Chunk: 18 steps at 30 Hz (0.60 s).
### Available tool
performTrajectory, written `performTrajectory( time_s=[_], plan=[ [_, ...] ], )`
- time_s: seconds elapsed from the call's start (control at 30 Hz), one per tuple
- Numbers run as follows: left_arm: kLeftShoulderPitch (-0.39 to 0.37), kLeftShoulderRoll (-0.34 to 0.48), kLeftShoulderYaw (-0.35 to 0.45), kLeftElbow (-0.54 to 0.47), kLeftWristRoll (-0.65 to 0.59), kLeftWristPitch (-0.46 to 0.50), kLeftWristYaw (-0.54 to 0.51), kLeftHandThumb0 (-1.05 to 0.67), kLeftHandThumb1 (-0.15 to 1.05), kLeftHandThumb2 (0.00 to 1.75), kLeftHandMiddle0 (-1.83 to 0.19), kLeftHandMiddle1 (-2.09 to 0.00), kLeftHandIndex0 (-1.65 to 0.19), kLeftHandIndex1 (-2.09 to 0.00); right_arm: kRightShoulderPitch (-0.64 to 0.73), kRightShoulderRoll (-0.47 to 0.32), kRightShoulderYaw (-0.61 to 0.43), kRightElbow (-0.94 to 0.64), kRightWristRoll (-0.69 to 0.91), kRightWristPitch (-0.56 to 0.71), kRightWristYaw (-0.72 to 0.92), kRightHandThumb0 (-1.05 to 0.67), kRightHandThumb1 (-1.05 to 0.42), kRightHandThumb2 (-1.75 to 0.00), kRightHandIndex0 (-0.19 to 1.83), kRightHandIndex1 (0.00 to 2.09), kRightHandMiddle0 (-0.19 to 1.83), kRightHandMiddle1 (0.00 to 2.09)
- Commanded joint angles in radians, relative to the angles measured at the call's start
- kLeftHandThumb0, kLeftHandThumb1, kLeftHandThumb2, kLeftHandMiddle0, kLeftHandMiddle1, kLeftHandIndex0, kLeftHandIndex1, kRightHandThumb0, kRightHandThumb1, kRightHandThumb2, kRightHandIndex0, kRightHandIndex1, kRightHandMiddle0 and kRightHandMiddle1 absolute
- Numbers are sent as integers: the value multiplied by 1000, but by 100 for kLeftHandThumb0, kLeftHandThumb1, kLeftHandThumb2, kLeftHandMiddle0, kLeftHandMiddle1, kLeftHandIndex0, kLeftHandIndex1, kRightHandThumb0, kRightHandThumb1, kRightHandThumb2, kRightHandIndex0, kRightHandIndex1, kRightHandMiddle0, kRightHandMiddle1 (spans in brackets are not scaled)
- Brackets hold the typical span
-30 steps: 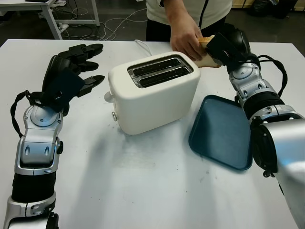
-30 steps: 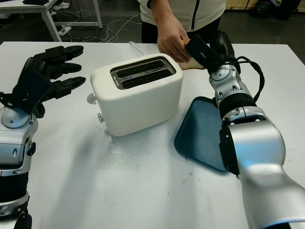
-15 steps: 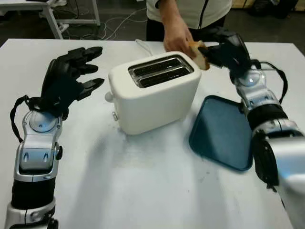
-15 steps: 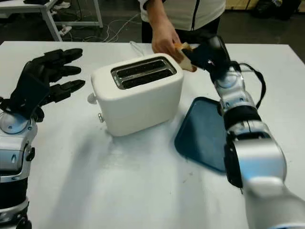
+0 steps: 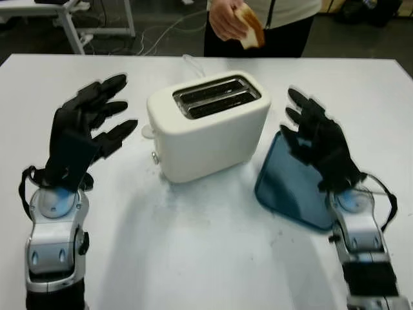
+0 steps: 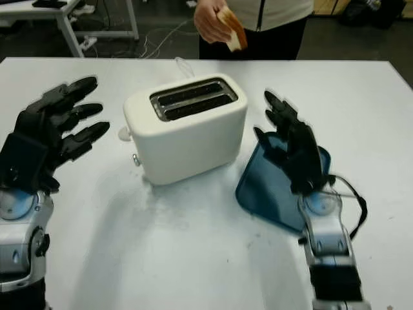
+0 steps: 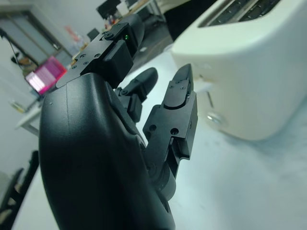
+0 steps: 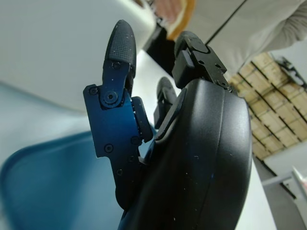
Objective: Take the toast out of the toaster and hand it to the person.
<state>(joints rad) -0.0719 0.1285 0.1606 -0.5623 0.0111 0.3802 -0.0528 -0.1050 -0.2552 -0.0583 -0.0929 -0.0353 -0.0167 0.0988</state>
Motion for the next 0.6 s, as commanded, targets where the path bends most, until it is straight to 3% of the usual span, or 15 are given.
performTrajectory(
  time_s=[0.0, 0.1, 0.2, 0.43, 0.57],
  plan=[
    [45, -24, 1, -20, -22, 14, 13, -36, 92, 21, -32, -63, -56, 0, 56, 37, 16, -60, -4, 30, -18, -64, -92, -56, 23, 6, 23, 1],
    [113, -54, -23, -51, -8, 59, 39, -36, 92, 19, -29, -60, -53, 0, 146, 92, 44, -127, 10, 52, -32, -66, -92, -56, 21, 4, 22, 0],
    [173, -77, -39, -52, -11, 33, 48, -31, 92, 22, -28, -58, -50, -1, 208, 124, 74, -162, -5, 69, -40, -66, -92, -58, 23, 5, 23, 1],
    [284, -142, -71, 84, -57, -192, 23, -31, 92, 24, -25, -63, -50, -1, 249, 192, 103, -100, 23, 58, -49, -61, -92, -58, 22, 3, 20, 0],
    [304, -150, -138, 182, 26, -352, 58, -30, 92, 28, -24, -67, -51, -1, 236, 212, 103, -78, 45, 88, -40, -62, -92, -56, 22, 2, 21, 1]
  ],
)
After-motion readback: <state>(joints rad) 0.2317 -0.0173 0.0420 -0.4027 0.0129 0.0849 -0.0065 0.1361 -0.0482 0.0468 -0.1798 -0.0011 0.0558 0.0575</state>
